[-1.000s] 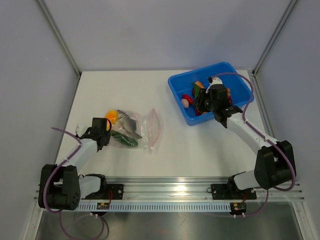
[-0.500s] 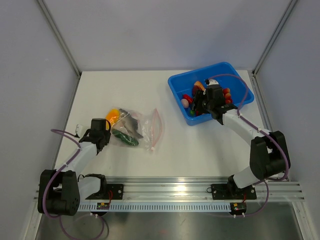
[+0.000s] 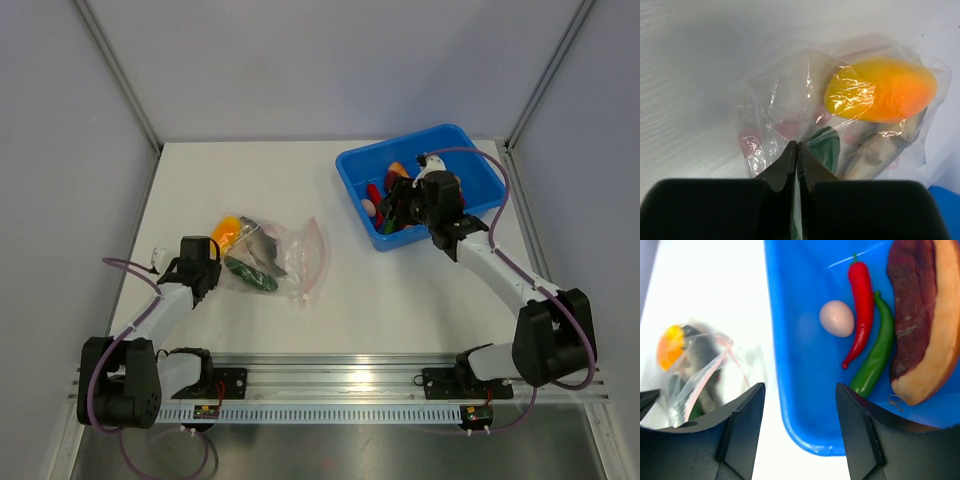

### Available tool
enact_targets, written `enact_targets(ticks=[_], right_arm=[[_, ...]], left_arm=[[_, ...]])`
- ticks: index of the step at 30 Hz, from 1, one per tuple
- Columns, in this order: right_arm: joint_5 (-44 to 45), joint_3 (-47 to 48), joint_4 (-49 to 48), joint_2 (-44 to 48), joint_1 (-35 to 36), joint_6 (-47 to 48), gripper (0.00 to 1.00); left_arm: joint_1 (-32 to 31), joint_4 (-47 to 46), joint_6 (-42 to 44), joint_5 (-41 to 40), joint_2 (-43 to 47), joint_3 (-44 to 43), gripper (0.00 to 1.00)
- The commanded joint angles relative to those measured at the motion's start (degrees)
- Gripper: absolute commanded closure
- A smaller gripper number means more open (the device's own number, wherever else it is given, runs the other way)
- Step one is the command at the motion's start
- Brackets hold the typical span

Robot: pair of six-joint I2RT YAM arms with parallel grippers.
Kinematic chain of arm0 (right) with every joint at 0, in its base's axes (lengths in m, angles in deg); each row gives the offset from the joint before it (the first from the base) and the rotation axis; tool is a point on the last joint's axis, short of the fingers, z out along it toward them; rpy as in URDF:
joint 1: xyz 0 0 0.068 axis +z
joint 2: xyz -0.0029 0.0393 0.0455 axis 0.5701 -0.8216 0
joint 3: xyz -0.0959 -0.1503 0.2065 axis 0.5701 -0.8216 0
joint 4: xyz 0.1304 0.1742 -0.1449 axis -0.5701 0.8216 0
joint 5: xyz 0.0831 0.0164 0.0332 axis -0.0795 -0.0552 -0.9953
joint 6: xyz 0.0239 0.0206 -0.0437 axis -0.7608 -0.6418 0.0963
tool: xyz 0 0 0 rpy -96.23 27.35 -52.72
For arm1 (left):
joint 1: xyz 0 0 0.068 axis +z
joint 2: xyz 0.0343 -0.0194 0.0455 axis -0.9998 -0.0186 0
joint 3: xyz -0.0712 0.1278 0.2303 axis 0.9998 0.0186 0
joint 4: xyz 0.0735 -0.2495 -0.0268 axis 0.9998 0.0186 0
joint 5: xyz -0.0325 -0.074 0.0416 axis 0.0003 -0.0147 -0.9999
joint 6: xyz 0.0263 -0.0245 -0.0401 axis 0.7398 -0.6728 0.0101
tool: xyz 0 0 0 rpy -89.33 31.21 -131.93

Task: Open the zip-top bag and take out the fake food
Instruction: Place the fake vegetable in the bin, then pick up the fake vegetable from the zipper food storage bag.

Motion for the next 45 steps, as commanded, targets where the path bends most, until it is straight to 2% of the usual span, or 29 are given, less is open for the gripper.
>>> enact_targets(ticks=[1,7,14,20,23,28,33,41,45], right_arm=[[-6.3,-2.5,-7.6,5.2,-0.4,-0.1,0.34],[-12.7,-2.8,-7.1,6.9,0.1,-0.6,0.36],[-17.0,-1.8,-5.9,7.6,4.6,3.1,0.35],[-11.0,4.0,1.4,1.0,15.0,7.4,0.35],[-10.5,6.7,3.4,-3.3,17.9,8.0,0.38],[-7.9,10.5,7.1,-11.3,20.5,8.8,0.44],[-5.3,14.0,8.9,-17.6,22.8,9.1,0.45],[-7.6,12.2,1.5,-21.9,23.3,7.1,0.46],[-11.6,8.5,-10.4,-22.3,24.1,5.6,0.46]], left_arm=[[0.5,-2.0,1.5,0.8,0.8,-0.5,0.95],[0.5,-2.1,-2.3,-0.5,2.9,1.5,1.00],[0.5,1.3,-3.2,0.1,-1.0,-1.4,1.00],[0.6,6.5,-3.6,-0.5,-4.6,-5.1,1.00],[0.6,7.9,-3.0,-0.1,-5.4,-5.8,1.00],[0.6,6.6,-2.8,1.2,-6.1,-5.6,1.00],[0.6,7.0,-2.4,1.8,-6.1,-5.8,1.00],[0.5,3.4,-2.3,0.5,-2.2,-3.2,1.00],[-0.1,1.9,-2.0,-1.0,0.5,-2.1,1.00]])
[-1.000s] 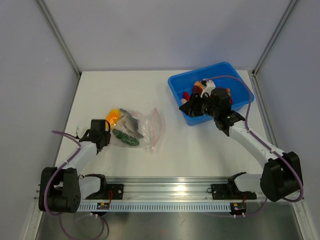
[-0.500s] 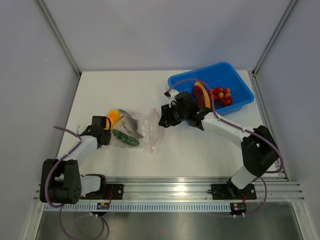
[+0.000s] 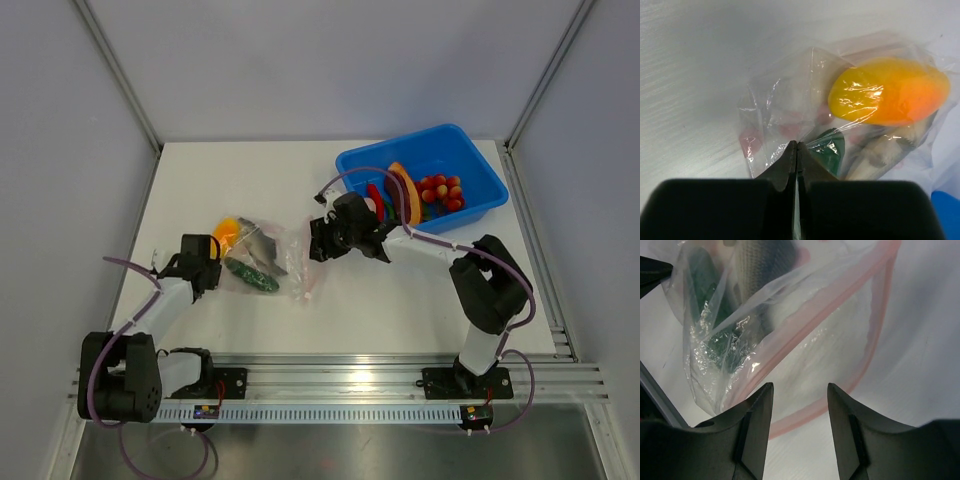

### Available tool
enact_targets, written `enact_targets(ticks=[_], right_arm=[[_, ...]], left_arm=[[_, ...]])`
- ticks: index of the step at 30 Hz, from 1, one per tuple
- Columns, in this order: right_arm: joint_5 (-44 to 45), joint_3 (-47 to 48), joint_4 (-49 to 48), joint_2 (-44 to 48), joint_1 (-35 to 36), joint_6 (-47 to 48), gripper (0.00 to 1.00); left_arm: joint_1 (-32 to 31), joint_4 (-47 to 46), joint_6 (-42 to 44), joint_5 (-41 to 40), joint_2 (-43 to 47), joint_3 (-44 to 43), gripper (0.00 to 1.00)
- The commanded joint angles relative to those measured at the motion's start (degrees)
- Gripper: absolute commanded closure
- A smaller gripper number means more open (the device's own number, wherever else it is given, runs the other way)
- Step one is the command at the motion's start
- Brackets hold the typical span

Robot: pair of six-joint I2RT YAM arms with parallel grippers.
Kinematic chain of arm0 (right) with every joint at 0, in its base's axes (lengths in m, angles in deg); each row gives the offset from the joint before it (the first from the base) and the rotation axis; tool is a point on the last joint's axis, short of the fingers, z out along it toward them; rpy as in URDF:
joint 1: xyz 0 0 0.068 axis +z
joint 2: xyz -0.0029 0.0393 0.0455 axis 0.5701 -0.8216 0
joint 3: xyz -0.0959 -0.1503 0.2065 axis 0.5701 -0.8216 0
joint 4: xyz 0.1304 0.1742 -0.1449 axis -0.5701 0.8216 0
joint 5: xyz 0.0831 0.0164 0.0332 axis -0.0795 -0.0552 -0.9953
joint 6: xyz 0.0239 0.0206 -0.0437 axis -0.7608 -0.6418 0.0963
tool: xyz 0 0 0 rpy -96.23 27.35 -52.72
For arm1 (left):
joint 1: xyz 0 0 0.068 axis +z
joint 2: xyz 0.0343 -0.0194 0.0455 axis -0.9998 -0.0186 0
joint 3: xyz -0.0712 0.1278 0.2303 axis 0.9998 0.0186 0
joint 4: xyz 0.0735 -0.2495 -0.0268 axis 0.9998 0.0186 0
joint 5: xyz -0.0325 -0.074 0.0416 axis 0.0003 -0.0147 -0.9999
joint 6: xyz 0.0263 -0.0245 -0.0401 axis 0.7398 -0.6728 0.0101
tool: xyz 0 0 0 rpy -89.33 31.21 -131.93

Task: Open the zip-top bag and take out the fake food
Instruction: Pick up the fake vegetable from the zipper food storage bag.

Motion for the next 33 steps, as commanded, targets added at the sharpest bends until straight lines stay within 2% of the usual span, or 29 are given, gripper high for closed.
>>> enact_targets(ticks=[1,3,8,14,19,28,33], right_arm=[[-4.7,-2.5,-13.2,-0.2,1.5,-2.2,0.46],[-5.6,-3.4,-15.9,-0.7,2.4,-2.4,0.46],[-5.7,-0.8,-14.8,-4.6,5.8,0.3,0.45],[-9.0,-0.5,-20.1,-8.6,7.8,-0.9,0.40],[-10.8,0.5,-20.5,-9.8,9.2,-0.2,0.37],[-8.4,4.4,-17.2,-13.1,11.5,1.0,0.27],[-12.1,5.1,-17.8,-13.8,12.0,1.9,0.26]], left_arm=[[-0.6,-3.3,0.6,-2.4,3.3,0.9,1.00],[-1.1,-3.8,0.6,-3.6,4.9,1.5,1.00],[-1.7,-4.3,0.4,-4.4,5.9,2.2,1.00],[-2.4,-3.8,0.3,-3.6,5.0,1.7,1.00],[-3.4,-3.7,0.1,-3.2,4.9,1.8,1.00],[-3.9,-0.8,1.2,-1.8,1.9,-0.6,1.00],[-4.0,-0.5,1.4,-1.4,0.7,-1.3,1.00]])
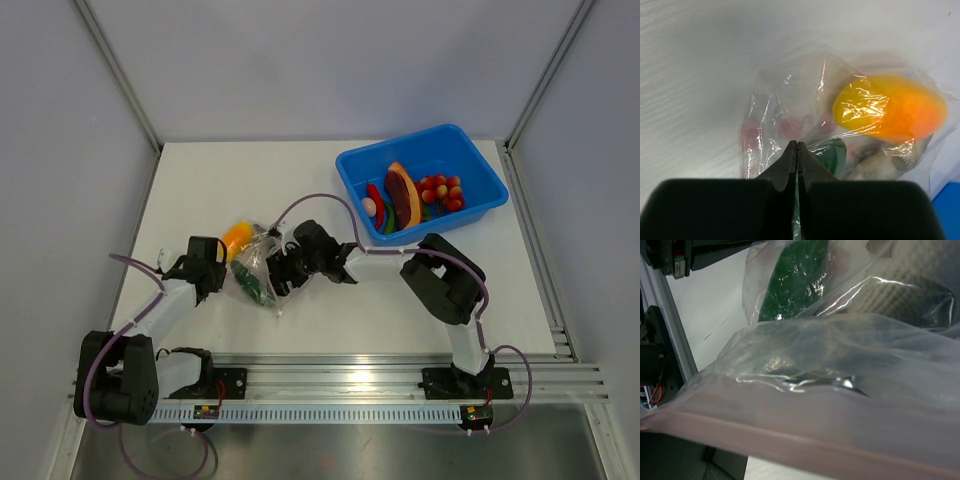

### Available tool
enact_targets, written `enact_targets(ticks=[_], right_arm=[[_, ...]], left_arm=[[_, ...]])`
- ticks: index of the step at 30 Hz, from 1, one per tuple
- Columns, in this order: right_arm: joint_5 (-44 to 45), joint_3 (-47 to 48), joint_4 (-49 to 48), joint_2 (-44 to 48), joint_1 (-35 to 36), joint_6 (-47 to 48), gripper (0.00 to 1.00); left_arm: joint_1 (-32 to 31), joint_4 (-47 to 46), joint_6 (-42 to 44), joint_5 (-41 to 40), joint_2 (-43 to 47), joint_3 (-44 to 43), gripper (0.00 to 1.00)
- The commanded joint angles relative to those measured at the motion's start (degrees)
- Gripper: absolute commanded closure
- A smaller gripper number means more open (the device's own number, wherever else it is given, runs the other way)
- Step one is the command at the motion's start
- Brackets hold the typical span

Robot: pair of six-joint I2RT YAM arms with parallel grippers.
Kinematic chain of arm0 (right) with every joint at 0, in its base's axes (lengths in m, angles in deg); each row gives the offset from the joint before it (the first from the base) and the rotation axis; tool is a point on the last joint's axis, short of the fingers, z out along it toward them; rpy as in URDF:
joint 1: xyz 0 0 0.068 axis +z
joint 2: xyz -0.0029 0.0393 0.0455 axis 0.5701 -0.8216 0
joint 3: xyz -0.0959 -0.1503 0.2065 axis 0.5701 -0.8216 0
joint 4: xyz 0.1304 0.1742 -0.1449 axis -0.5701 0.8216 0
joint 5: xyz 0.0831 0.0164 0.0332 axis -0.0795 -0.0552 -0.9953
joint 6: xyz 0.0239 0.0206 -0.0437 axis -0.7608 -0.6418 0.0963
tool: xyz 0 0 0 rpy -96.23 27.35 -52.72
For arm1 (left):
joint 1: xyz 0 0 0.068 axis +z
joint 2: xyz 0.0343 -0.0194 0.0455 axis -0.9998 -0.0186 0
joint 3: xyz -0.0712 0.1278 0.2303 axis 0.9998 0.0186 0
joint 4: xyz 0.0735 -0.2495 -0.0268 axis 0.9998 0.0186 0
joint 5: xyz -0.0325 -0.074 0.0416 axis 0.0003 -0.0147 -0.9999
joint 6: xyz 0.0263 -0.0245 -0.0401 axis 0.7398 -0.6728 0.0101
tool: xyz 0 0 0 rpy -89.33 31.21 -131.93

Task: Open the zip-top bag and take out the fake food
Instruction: Pick up the fake vegetable from the zipper food storage bag.

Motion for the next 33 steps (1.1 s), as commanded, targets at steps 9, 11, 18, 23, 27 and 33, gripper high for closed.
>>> enact_targets(ticks=[9,11,18,23,27,33], right_arm=[[-5.3,4.8,2.8,-2.2,0.6,5.7,0.27],[-3.4,4.8,3.5,-2.3,0.6,6.4,0.26],[7.0,5.7,6.7,-2.0,-0.7,6.6,0.27],[8.4,7.3,8.0,-3.1,-2.7,5.4,0.27],[11.8,10.1,10.2,-4.7,-3.9,5.3,0.27],[16.7,11.7,8.8,-4.9,-6.8,2.5,0.28]], left_arm=[[-0.3,-1.0,1.4,0.9,-1.2,-2.6,1.00],[-0.3,-0.7,2.6,1.0,-2.0,-3.7,1.00],[-0.3,-0.2,4.6,1.5,-5.6,-6.0,1.00],[-0.2,0.0,4.8,1.1,-6.7,-6.6,1.00],[-0.2,0.0,3.8,-0.3,-5.9,-6.2,1.00],[-0.2,0.1,1.4,-2.2,-4.1,-4.8,1.00]])
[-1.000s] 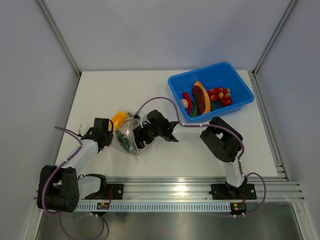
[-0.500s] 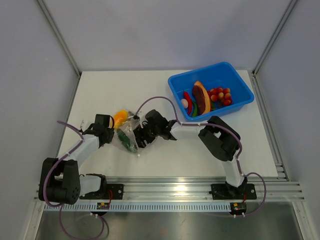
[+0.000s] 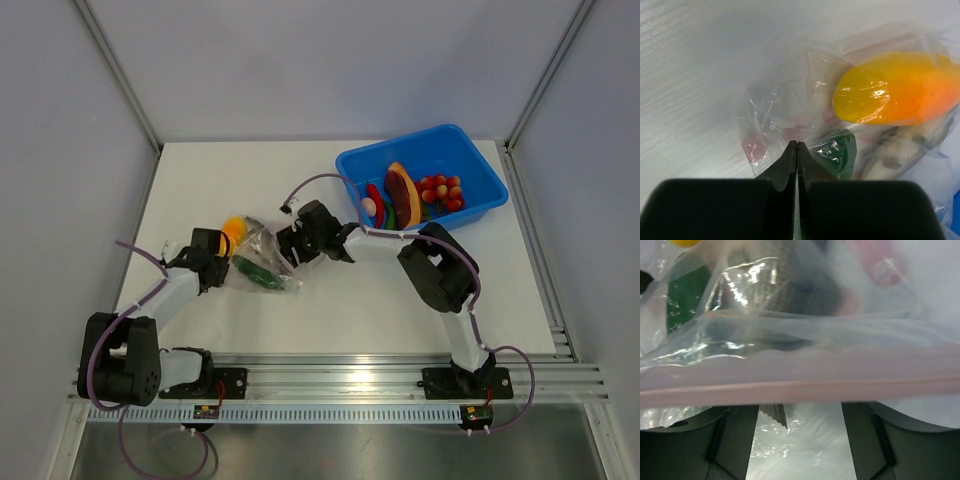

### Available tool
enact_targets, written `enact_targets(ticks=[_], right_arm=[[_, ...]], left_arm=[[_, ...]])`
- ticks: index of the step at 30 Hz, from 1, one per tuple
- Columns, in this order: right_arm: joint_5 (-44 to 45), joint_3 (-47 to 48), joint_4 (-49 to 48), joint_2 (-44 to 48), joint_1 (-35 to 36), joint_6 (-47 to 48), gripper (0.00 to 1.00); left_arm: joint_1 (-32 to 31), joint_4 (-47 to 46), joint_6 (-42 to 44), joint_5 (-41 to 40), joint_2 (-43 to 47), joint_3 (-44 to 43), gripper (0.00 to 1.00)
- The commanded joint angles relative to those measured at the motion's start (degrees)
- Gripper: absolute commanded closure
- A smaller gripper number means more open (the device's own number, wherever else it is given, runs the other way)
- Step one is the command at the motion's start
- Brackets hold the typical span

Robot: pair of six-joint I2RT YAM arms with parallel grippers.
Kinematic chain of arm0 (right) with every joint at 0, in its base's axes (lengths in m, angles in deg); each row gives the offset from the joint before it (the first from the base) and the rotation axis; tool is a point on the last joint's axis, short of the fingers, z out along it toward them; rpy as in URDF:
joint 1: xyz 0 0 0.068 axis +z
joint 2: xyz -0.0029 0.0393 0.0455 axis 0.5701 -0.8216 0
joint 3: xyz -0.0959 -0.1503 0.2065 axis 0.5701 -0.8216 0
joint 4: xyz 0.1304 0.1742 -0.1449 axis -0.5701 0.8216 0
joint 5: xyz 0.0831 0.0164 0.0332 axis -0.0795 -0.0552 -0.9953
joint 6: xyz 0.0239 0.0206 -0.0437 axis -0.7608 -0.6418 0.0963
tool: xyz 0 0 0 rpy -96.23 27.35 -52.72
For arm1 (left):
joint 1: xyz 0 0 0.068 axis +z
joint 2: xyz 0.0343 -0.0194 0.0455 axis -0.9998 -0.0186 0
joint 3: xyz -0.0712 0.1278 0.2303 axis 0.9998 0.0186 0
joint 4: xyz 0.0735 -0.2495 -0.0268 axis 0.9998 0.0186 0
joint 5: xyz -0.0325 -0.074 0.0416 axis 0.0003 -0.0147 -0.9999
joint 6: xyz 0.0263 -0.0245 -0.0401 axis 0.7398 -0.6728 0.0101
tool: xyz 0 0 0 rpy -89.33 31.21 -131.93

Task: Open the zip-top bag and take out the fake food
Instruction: Pick up the fake vegetable from the zipper food storage bag.

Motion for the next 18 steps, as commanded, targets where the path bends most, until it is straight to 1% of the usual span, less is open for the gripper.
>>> enact_targets(ticks=[1,5,6,7,8,10,11,12,14,18], right_arm=[[5.3,1.8,-2.9,0.8,-1.8,-1.5,0.27],[4.6,-0.3,-5.6,2.7,-1.7,-1.8,0.25],[4.4,-0.3,-5.5,3.0,-1.8,-1.9,0.25],[4.3,-0.2,-5.0,3.0,-1.7,-1.9,0.25],[4.3,0.3,-4.8,2.9,-1.7,-1.7,0.25],[4.3,0.6,-3.9,2.4,-1.7,-1.6,0.25],[4.3,0.9,-3.7,2.2,-1.7,-1.7,0.25],[4.3,1.1,-3.4,1.8,-1.7,-1.7,0.26],[4.2,1.2,-3.4,1.6,-1.6,-1.8,0.26],[3.6,1.3,-3.1,2.0,-1.7,-1.7,0.26]], left_arm=[[-0.1,-0.9,-1.7,-2.9,2.4,-0.3,1.00],[-0.1,-1.5,-1.2,-2.5,3.2,-0.1,0.99],[-0.1,-0.5,-0.5,-2.3,3.4,-0.5,0.97],[-0.1,0.8,-0.5,-2.3,3.7,-1.1,0.88],[-0.1,2.1,-0.2,-1.9,4.4,-1.9,0.82],[-0.1,2.2,1.6,0.3,5.6,-2.1,0.67],[-0.1,2.8,1.5,1.1,6.2,-2.1,0.53],[-0.1,2.7,1.4,2.5,7.5,-1.5,0.47],[-0.1,2.1,1.4,3.4,8.7,-0.8,0.38],[-0.1,4.1,1.2,6.0,11.1,-0.8,0.37]])
